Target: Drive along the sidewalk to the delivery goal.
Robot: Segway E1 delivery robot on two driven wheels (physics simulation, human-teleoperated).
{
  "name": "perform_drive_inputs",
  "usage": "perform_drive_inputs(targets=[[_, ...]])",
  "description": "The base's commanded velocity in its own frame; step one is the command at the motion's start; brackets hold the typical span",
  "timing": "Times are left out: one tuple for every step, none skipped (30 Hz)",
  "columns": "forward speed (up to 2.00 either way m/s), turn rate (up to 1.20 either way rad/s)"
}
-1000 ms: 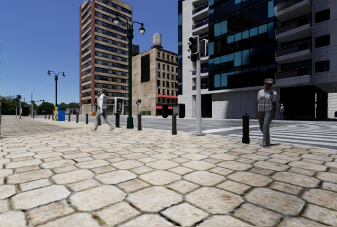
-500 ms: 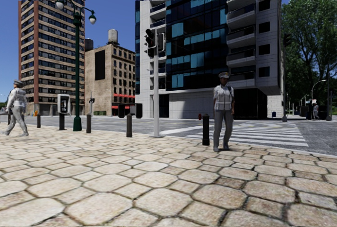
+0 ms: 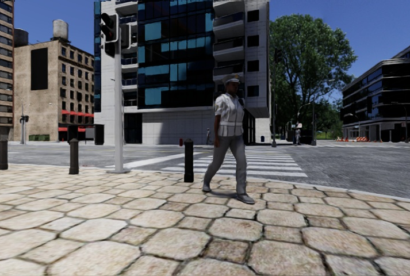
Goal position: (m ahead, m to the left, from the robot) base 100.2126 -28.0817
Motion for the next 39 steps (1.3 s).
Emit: perform_drive_inputs(targets=[[1.27, 0.00], [1.27, 0.00], [1.19, 0.00], [1.11, 0.00], [1.11, 0.00], [1.09, 0.00], [1.08, 0.00], [1.08, 0.00], [1.08, 0.00], [1.07, 0.00], [1.06, 0.00], [1.04, 0.00], [1.04, 0.00], [0.94, 0.00], [0.79, 0.00], [0.71, 0.00], [0.49, 0.00], [0.39, 0.00], [0.30, 0.00], [0.25, 0.00], [0.25, 0.00], [0.24, 0.00], [0.23, 0.00], [0.22, 0.00], [0.22, 0.00], [0.16, 0.00], [0.11, 0.00], [0.04, 0.00], [0.04, 0.00], [0.00, 0.00], [0.00, 0.00], [0.00, 0.00], [0.00, 0.00], [0.00, 0.00], [0.00, 0.00], [0.00, 0.00], [0.00, 0.00], [0.00, 0.00], [0.00, 0.00]])
